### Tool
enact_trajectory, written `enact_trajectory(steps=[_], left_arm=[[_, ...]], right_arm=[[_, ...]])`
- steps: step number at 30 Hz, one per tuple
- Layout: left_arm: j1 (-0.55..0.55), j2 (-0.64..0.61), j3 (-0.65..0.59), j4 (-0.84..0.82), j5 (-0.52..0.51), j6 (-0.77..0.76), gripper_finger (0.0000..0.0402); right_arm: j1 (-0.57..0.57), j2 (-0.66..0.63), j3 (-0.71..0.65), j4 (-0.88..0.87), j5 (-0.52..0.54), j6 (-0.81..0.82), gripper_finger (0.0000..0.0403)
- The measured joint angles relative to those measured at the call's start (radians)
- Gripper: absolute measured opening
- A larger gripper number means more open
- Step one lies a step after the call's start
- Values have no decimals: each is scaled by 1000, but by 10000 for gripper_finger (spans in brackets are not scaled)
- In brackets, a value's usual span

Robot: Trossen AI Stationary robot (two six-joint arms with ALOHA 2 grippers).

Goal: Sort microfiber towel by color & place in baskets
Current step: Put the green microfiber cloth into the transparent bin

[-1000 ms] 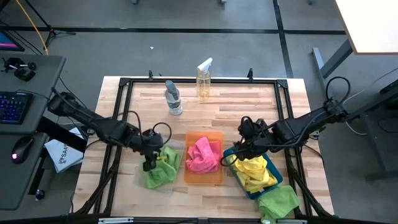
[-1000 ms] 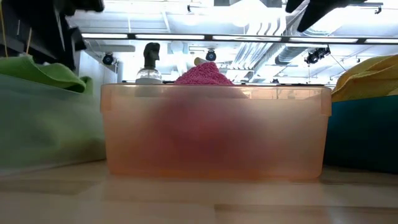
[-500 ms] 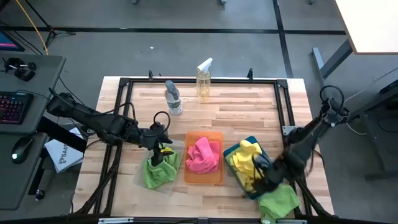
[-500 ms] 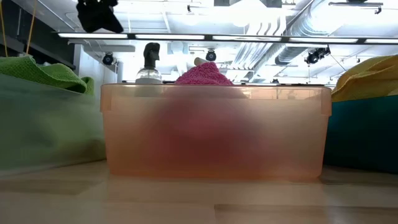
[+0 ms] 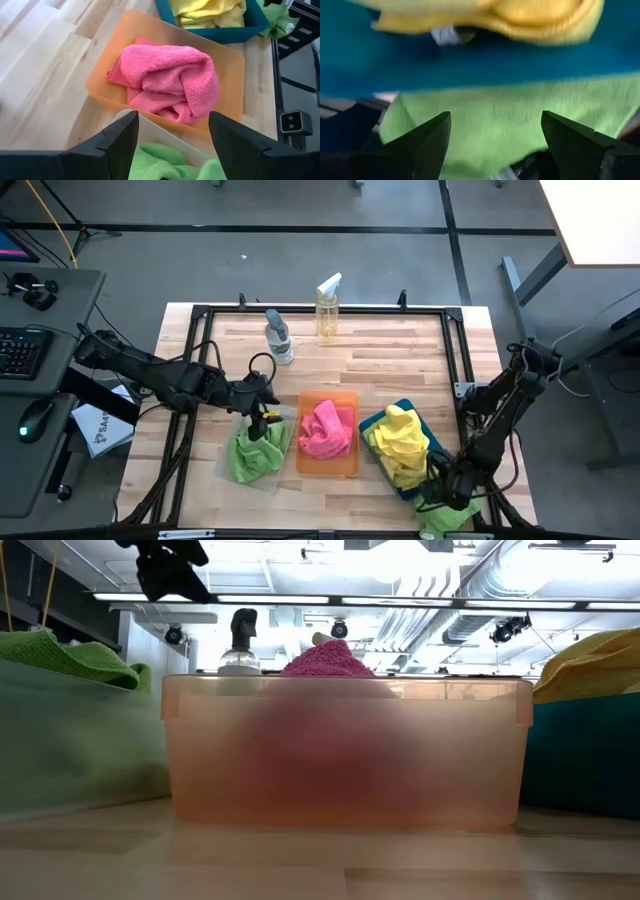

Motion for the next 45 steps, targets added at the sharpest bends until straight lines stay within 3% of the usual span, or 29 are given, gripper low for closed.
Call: enact_trajectory(steps=[8, 14, 16, 18, 22, 27, 33, 38, 41, 45], left_arm=[[6, 0, 0, 2, 10, -10, 230], [6, 0, 0, 2, 10, -8, 230], [6, 0, 0, 2, 10, -8, 230], [6, 0, 1, 1, 10, -8, 230], [6, -7, 22, -1, 10, 28, 230], [23, -27, 89, 2, -9, 114, 229], [60, -42, 194, 23, -75, 226, 229], [87, -45, 269, 90, -85, 325, 229], [92, -44, 326, 111, -81, 363, 229], [92, -45, 438, 115, -42, 413, 229]], right_arm=[[-4, 59, -41, 28, 24, -56, 307], [-2, 170, -45, 118, -23, -142, 293], [-4, 203, -31, 113, -64, -170, 262], [-3, 232, -9, 104, -93, -197, 204], [-1, 249, 60, 26, -58, -278, 38], [-20, 194, 217, -30, 13, -434, 19], [-107, 108, 448, -68, 300, -745, 9], [-278, 109, 593, -70, 521, -1141, 4], [-417, 131, 620, -10, 539, -1375, 2], [-603, 191, 620, 231, 472, -1617, 2]])
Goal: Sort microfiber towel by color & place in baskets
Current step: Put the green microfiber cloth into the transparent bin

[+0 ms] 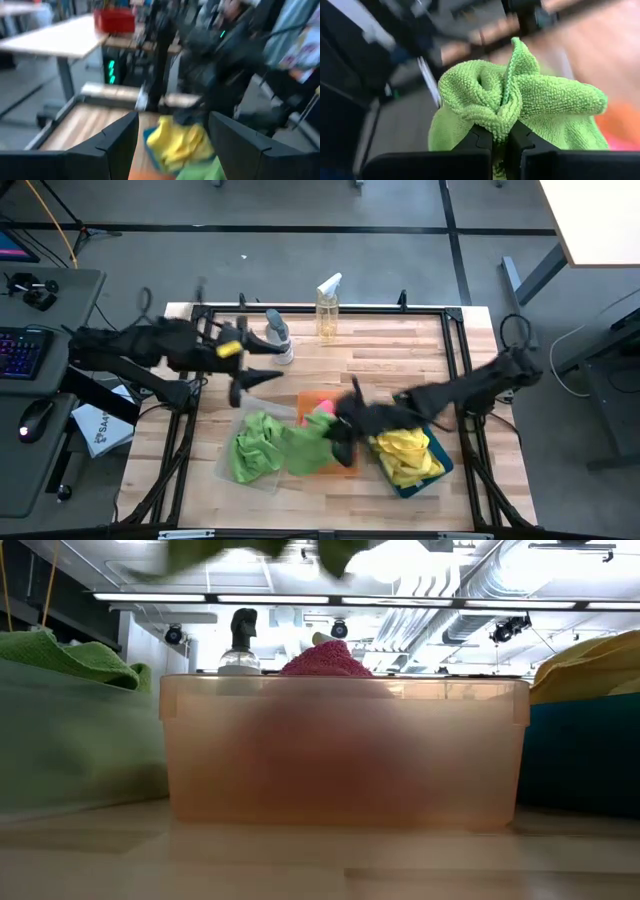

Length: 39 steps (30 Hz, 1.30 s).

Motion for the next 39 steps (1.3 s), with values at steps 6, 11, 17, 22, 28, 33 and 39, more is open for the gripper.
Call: enact_trajectory(steps=[6, 11, 17, 22, 28, 33, 39], left_arm=[[-15, -37, 124, 14, 11, 79, 229], [-15, -87, 140, 14, -19, 103, 229], [-15, -115, 140, 6, -32, 103, 229], [-15, -114, 140, 4, -32, 103, 229], [-15, -115, 140, 6, -31, 103, 229], [-15, -121, 139, 8, -31, 103, 229], [-15, -119, 139, 6, -31, 103, 229]], right_arm=[[-174, 152, 0, 456, -187, -151, 1], [-225, 298, 78, 533, -231, -165, 1], [-226, 478, 243, 468, -261, -208, 0], [-226, 645, 413, 290, -262, -233, 0], [-226, 773, 587, 17, -224, -286, 0], [-225, 798, 622, -111, -130, -324, 0], [-226, 798, 622, -111, -119, -279, 28]])
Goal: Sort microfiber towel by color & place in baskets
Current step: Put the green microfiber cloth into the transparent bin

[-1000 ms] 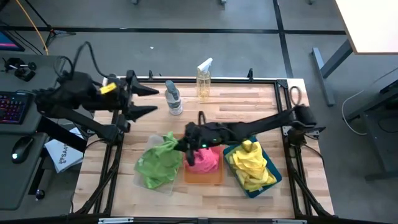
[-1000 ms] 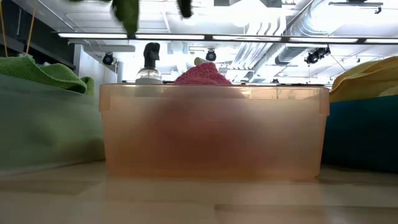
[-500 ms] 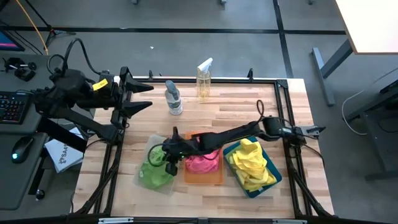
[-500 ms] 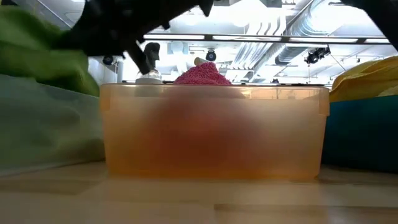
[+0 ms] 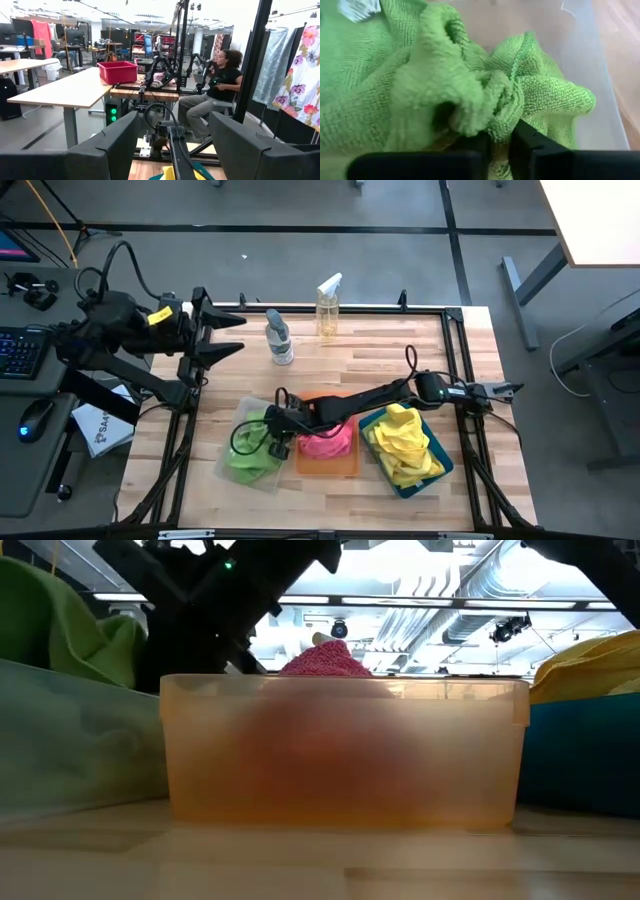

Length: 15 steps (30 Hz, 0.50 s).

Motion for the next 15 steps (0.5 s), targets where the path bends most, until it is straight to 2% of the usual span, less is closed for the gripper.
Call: enact_trajectory(steps=[5, 10, 12, 15], left_arm=[[0, -1, 0, 1, 0, 0, 229], [0, -5, 0, 1, 0, 2, 229], [0, -6, 0, 1, 0, 12, 229], [0, -7, 0, -1, -12, 18, 229]], right_arm=[[0, -33, -1, -30, -22, 20, 122], [-2, -126, -1, -119, -22, -91, 231], [-5, -163, -1, -162, -23, -126, 263], [-14, -213, -1, -220, -26, -137, 291]])
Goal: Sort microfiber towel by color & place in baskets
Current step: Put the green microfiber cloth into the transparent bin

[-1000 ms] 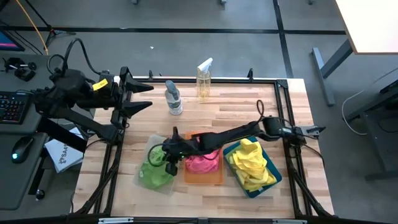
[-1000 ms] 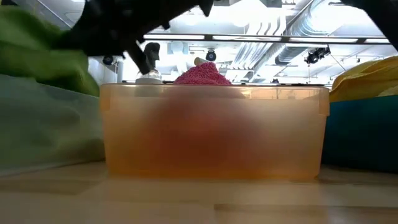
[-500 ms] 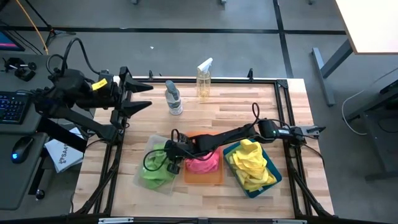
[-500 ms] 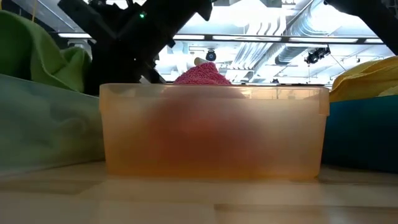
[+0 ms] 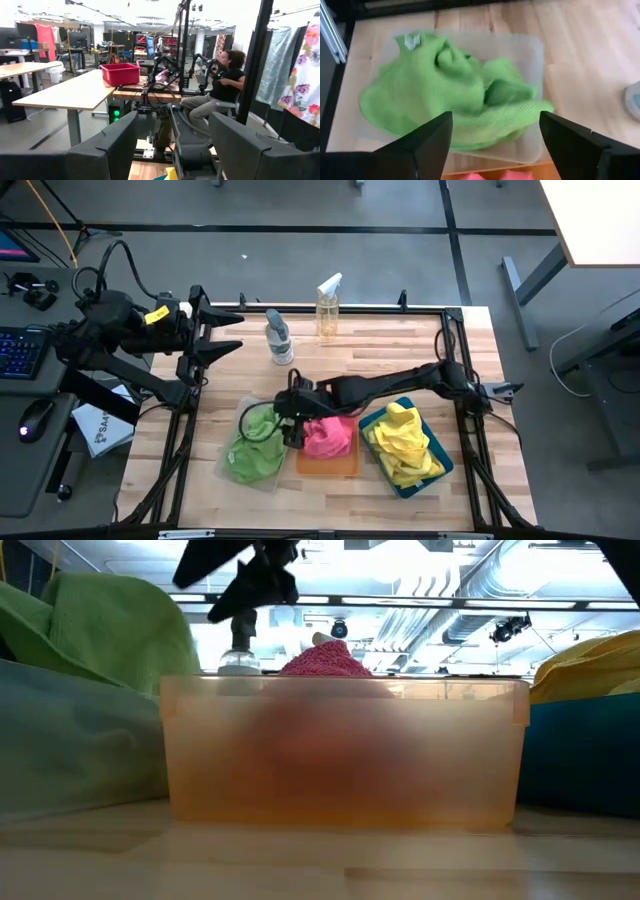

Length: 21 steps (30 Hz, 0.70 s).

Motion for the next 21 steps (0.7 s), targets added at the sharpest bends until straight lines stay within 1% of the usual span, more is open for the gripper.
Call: enact_trajectory(steps=[4, 7, 10, 12, 15, 17, 19, 21], left_arm=[[0, 0, 0, -19, -9, 0, 229], [0, 0, -1, -82, -9, 0, 229], [0, -7, -31, -137, 0, -1, 229], [-1, -21, -81, -149, 40, -37, 229], [-23, -56, -214, -92, 103, -136, 221], [-57, -77, -339, -16, 111, -203, 203], [-97, -91, -477, 101, 111, -269, 177], [-140, -98, -618, 263, 98, -339, 140]], right_arm=[[-13, -32, 0, -9, -31, -15, 299], [-15, -55, 0, -64, -35, -29, 295], [-10, -87, 0, -120, -28, -62, 283], [-1, -110, 0, -164, -17, -80, 266], [18, -149, 0, -283, 43, -104, 233], [32, -181, 0, -385, 99, -101, 206], [49, -219, -7, -488, 154, -85, 172], [68, -278, -45, -548, 190, -54, 126]])
